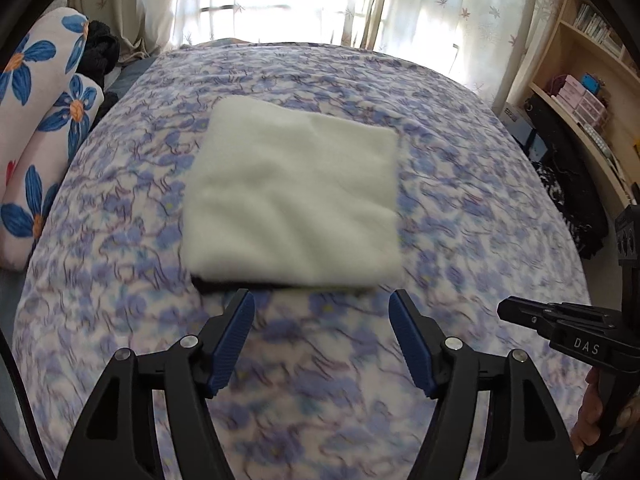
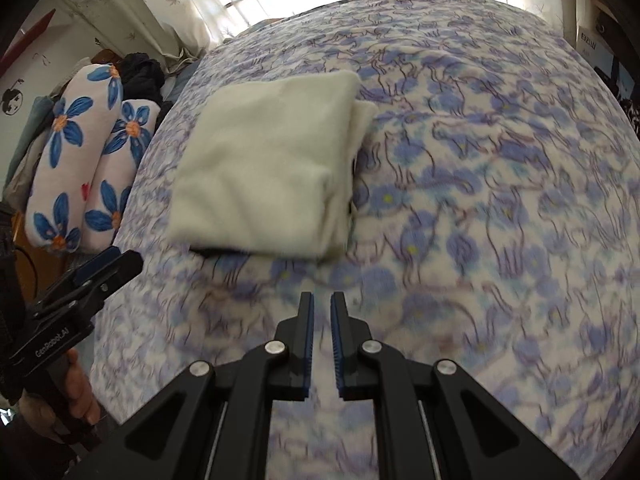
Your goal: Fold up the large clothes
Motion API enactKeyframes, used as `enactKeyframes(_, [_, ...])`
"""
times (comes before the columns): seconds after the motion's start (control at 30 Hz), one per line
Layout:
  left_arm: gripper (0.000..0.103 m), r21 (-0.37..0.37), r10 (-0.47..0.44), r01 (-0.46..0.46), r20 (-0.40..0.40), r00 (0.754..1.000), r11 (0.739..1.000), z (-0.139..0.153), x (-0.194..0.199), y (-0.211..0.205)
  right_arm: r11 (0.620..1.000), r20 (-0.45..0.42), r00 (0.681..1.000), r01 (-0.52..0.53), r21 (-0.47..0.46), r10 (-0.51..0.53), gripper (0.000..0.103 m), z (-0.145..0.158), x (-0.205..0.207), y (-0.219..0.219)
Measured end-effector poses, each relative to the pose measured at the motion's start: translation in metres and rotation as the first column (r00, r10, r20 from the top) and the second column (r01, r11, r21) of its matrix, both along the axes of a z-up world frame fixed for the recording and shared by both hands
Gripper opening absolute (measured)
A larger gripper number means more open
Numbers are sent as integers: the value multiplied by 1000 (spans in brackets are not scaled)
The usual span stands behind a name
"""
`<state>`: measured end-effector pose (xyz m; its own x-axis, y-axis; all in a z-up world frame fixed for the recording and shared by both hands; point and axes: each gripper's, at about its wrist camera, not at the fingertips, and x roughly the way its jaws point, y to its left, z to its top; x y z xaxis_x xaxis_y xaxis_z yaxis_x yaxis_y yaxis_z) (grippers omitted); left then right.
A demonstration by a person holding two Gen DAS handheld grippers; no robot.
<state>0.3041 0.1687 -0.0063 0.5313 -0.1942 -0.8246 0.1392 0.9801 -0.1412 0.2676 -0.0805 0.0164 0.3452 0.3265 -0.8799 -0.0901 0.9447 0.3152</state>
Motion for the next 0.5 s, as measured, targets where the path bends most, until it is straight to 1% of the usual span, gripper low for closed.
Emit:
enactKeyframes(0.07, [70,-16,5,-5,-6,1000,1000,14,-25,-11,1000,-4,1000,-23,-18,23,8,15,-24,-11])
enactKeyframes(0.1, [74,-25,8,-8,-6,1000,1000,20,-35,-16,999,0,999,-38,-31,38,8,25,-37,-17])
enactKeyframes(0.2, [82,-47,19,-19,8,1000,999,44,-73,-33,995,12,997,-72,-62,72,8,53,-74,-35])
enactKeyframes(0.27, [84,-32,20,-19,12,1000,999,57,-96,-47,993,16,996,-83,-85,84,8,68,-97,-47])
enactKeyframes(0.33, [85,-19,18,-18,7,1000,1000,66,-115,-59,993,11,997,-79,-87,80,10,77,-114,-56])
enactKeyframes(0.37, [86,-9,16,-16,-1,1000,1000,70,-126,-67,993,6,997,-79,-87,80,16,80,-125,-62])
enactKeyframes(0.4, [88,-3,13,-13,-9,1000,1000,73,-133,-73,992,6,997,-77,-95,78,28,82,-133,-66])
enactKeyframes(0.47, [90,12,5,-5,-30,1000,1000,77,-148,-86,990,10,997,-72,-123,74,43,83,-148,-72])
enactKeyframes(0.5, [91,14,11,-10,-37,999,1000,78,-154,-90,987,11,997,-69,-142,71,44,82,-155,-75])
